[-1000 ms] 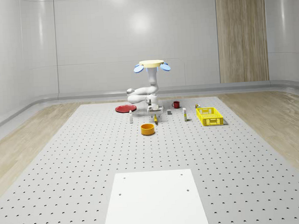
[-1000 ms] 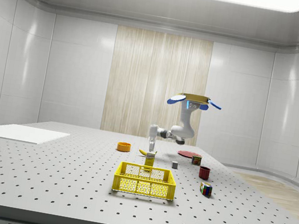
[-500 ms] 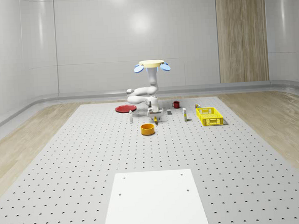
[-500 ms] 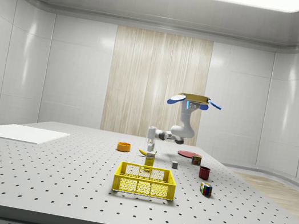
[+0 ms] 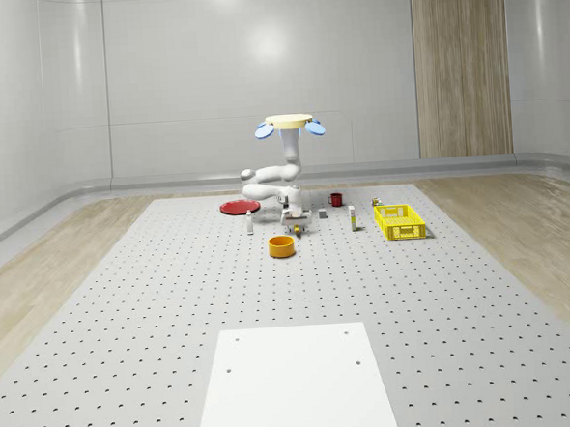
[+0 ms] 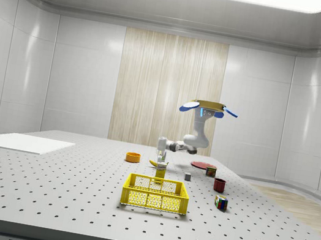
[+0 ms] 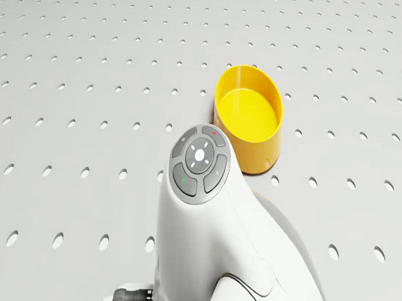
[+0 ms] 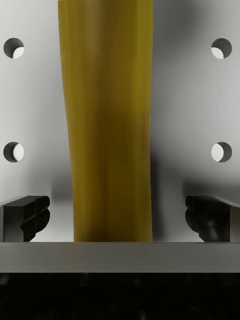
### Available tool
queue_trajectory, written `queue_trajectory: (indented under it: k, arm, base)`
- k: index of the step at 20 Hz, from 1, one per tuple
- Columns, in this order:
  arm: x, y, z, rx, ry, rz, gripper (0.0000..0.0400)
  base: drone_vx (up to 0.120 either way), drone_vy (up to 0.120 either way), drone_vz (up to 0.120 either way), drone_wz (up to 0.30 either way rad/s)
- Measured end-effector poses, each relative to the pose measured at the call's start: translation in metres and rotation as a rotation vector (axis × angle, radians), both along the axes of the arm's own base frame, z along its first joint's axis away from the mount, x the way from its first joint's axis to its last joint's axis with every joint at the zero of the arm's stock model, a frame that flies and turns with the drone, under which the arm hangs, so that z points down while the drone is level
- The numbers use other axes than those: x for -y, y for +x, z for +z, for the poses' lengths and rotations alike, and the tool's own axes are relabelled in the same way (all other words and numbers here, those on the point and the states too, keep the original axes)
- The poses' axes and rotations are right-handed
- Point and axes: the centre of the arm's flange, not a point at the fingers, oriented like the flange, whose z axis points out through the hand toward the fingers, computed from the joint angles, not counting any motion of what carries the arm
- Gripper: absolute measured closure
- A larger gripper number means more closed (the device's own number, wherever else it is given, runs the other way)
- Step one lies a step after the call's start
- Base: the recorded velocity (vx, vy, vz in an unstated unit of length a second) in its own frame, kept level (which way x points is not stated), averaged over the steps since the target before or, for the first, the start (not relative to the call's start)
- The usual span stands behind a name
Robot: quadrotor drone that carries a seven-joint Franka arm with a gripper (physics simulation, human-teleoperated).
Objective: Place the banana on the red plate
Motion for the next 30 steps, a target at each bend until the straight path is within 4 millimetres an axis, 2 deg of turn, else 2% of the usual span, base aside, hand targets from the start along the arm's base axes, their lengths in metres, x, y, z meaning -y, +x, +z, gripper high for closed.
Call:
queue_trajectory:
  k: [7, 9, 11, 13, 15, 24, 30]
  arm:
    - [0.000, -0.003, 0.006, 0.000, 0.000, 0.000, 0.0000]
    - [0.000, -0.004, 0.006, 0.000, 0.000, 0.000, 0.0085]
    - [0.000, -0.004, 0.006, 0.000, 0.000, 0.000, 0.0150]
    - [0.000, -0.005, 0.007, 0.000, 0.000, 0.000, 0.0189]
    - [0.002, -0.005, 0.004, 0.009, 0.006, 0.030, 0.0205]
    - [0.000, -0.005, 0.005, 0.000, -0.005, -0.003, 0.0205]
    - [0.000, -0.005, -0.015, -0.002, -0.006, -0.010, 0.0203]
  base:
    - [0.000, 0.000, 0.000, 0.000]
    - [0.000, 0.000, 0.000, 0.000]
    - [0.000, 0.000, 0.000, 0.000]
    - [0.000, 0.000, 0.000, 0.000]
    - [0.000, 0.000, 0.000, 0.000]
    - [0.000, 0.000, 0.000, 0.000]
    - [0.000, 0.000, 0.027, 0.000]
